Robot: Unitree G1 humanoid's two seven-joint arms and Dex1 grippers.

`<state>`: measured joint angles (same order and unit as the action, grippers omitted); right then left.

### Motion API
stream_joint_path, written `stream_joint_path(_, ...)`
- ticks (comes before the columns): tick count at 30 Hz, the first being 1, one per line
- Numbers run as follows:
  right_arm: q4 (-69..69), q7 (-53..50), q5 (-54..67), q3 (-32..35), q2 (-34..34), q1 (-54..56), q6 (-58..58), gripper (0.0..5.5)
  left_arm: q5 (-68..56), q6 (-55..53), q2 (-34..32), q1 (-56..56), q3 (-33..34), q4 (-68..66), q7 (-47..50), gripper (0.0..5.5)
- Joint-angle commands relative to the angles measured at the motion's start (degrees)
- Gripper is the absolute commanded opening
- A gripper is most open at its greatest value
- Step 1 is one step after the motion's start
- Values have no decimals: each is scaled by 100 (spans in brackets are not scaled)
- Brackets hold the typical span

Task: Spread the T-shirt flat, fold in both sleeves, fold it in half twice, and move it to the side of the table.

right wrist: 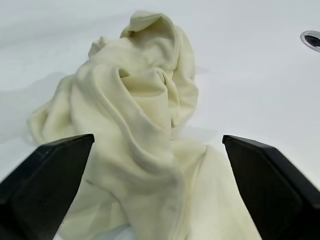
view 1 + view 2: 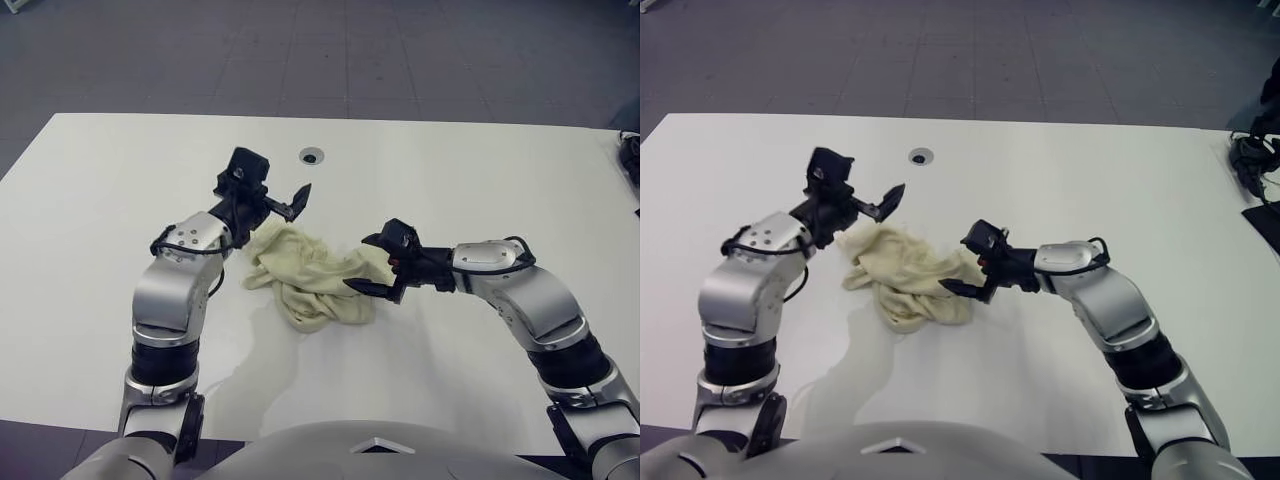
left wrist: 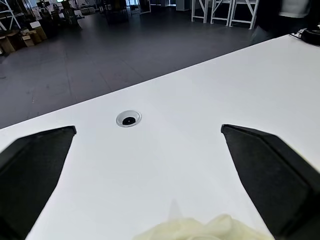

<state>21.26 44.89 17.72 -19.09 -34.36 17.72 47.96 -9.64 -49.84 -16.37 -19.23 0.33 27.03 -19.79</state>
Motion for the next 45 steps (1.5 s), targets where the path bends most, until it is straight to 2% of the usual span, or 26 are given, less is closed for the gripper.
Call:
stream_joint_path(1, -238, 63, -105, -153, 61, 96, -163, 388, -119, -184, -71, -176, 108, 83, 60, 540)
stream_joint_path(23, 120, 719, -166, -349, -481, 12, -298, 4, -123, 62, -471, -415, 112, -223, 66, 540)
stream_joint_path(29, 315, 1337, -506, -587, -1308, -182, -815, 1, -317, 443, -1187, -778, -183, -797, -1047, 540)
stream_joint_path(31, 145, 1494, -758, -643, -1611, -225, -1114, 1, -346, 645, -1645, -826, -535, -957, -1803, 540)
stream_joint_path(35, -235, 1543, -1098, -612, -1758, -229, -1519, 1, -290, 1084, -2227, -979, -1314, -1339, -3074, 540)
stream_joint_path(40, -393, 1477, -1244, -581, -1554, -167, -1646, 1, 9, 1566, -2265, -1276, -2075, -2016, -3869, 540)
stream_joint_path(45, -366, 1447, -1310, -565, -1435, -203, -1637, 0, 190, 1788, -2093, -1438, -2455, -2554, -4218, 455)
